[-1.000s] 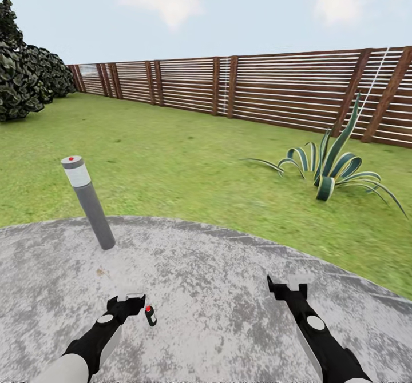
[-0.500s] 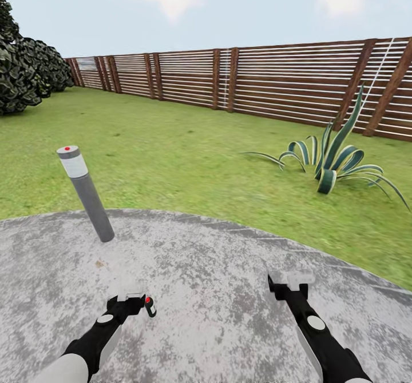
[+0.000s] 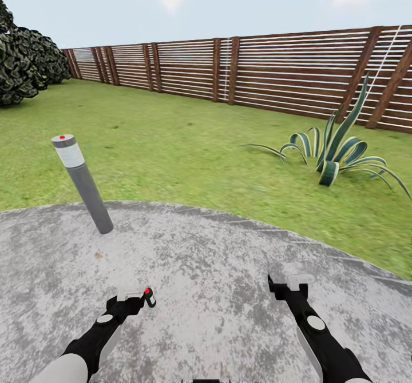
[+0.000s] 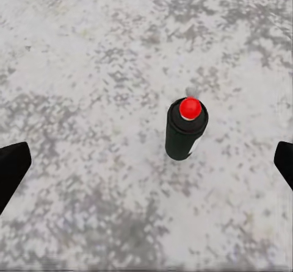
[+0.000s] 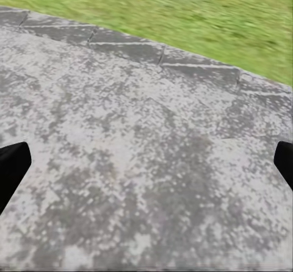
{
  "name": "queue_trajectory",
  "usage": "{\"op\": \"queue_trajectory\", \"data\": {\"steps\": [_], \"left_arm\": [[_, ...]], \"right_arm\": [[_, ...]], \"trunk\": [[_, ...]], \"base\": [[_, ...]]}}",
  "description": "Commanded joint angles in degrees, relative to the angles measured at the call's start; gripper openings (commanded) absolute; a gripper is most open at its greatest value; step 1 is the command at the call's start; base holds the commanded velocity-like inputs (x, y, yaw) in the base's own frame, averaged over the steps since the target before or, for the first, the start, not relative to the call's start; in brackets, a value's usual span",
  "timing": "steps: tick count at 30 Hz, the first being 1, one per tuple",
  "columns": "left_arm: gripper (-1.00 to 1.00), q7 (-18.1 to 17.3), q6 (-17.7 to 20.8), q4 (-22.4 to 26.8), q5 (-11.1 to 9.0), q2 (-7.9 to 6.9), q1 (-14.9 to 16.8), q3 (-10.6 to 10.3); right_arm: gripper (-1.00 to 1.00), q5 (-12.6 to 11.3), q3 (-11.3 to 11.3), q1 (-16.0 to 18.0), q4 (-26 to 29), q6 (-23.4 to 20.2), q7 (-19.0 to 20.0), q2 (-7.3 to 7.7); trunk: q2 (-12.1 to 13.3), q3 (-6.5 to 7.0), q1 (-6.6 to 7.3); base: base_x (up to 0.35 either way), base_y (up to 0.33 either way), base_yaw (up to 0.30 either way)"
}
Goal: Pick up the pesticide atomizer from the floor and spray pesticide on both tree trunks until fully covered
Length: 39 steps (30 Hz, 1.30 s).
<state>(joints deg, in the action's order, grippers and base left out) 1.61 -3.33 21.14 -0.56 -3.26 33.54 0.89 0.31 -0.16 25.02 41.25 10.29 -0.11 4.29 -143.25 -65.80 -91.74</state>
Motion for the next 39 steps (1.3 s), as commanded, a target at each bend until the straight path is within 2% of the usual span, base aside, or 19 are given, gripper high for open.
{"op": "queue_trajectory", "data": {"steps": [1, 9, 13, 17, 24, 32, 39], "left_arm": [[1.00, 0.1, -0.2, 0.0, -0.1, -0.02, 0.0, 0.1], [1.00, 0.1, -0.7, -0.2, 0.0, -0.12, 0.0, 0.0], [1.00, 0.1, -6.6, -0.8, 0.0, -0.16, 0.0, -0.1], [1.00, 0.1, -8.2, -1.2, 0.0, -0.09, -0.1, -0.1], [1.00, 0.1, -8.3, -1.3, 0.0, -0.08, -0.1, -0.1], [1.00, 0.1, -8.4, -1.3, 0.0, -0.08, 0.0, -0.1], [1.00, 0.1, -8.4, -1.3, 0.0, -0.08, -0.1, -0.1]], "right_arm": [[1.00, 0.0, 0.0, 0.0, 0.0, 0.2, 0.0, 0.01], [1.00, 0.0, 0.0, 0.0, 0.0, 0.2, 0.0, -0.04], [1.00, 0.0, 0.0, 0.0, 0.0, 0.2, 0.0, -0.03], [1.00, 0.0, 0.0, 0.0, 0.0, 0.3, 0.0, 0.00], [1.00, 0.0, 0.1, 0.0, 0.1, 0.3, 0.0, -0.01], [1.00, 0.0, 0.2, 0.0, 0.1, 0.3, 0.0, -0.07], [1.00, 0.0, 0.2, 0.0, 0.1, 0.3, 0.0, -0.07]], "trunk": [[0.0, -0.37, -0.01], [-0.1, -2.87, -0.22], [-0.2, -4.13, -0.32], [-0.2, -5.38, -0.42], [-0.3, -7.41, -0.60], [-0.4, -9.21, -0.81], [-0.5, -10.76, -0.99]], "base": [[0.000, 0.000, 0.000], [0.000, 0.000, 0.000], [0.000, 0.000, 0.000], [0.000, 0.000, 0.000], [0.000, 0.000, 0.000], [0.000, 0.000, -0.162], [0.000, 0.000, -0.029]]}}
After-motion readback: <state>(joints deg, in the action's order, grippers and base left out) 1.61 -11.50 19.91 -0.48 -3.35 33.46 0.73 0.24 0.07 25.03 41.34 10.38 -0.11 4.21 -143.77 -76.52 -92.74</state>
